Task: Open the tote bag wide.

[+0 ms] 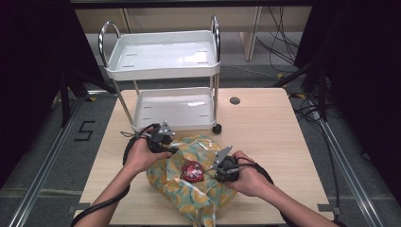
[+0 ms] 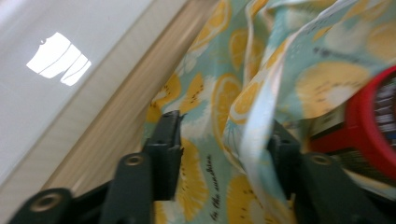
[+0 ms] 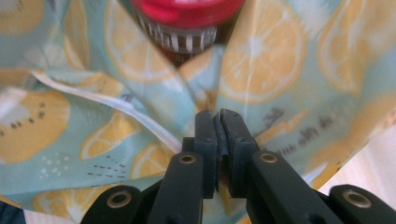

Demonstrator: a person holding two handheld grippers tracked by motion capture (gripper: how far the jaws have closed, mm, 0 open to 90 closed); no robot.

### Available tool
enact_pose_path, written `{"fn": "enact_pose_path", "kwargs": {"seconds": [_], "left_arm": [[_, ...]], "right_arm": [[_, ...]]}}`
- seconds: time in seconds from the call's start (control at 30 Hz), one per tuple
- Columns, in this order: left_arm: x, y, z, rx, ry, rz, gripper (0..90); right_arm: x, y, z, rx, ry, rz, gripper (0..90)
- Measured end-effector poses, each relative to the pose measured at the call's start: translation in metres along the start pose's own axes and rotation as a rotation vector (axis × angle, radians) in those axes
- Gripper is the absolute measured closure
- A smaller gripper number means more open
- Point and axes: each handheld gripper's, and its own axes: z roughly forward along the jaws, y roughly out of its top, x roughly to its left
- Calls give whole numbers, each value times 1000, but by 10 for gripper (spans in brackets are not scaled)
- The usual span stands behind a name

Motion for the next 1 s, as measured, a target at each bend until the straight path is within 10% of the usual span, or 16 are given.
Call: {"fn": "enact_pose_path", "kwargs": {"seconds": [0.3, 0.7, 1.0], "left_arm": [[-22, 12, -39, -80, -34, 16, 437], [-25, 13, -22, -34, -46, 12, 439], [-29, 15, -30, -54, -27, 44, 425]], "right_arm": [[-4, 12, -5, -57, -9, 18, 856], [-14, 38, -25, -240, -98, 75, 787], [-22, 55, -50, -339, -195, -39, 505]]}}
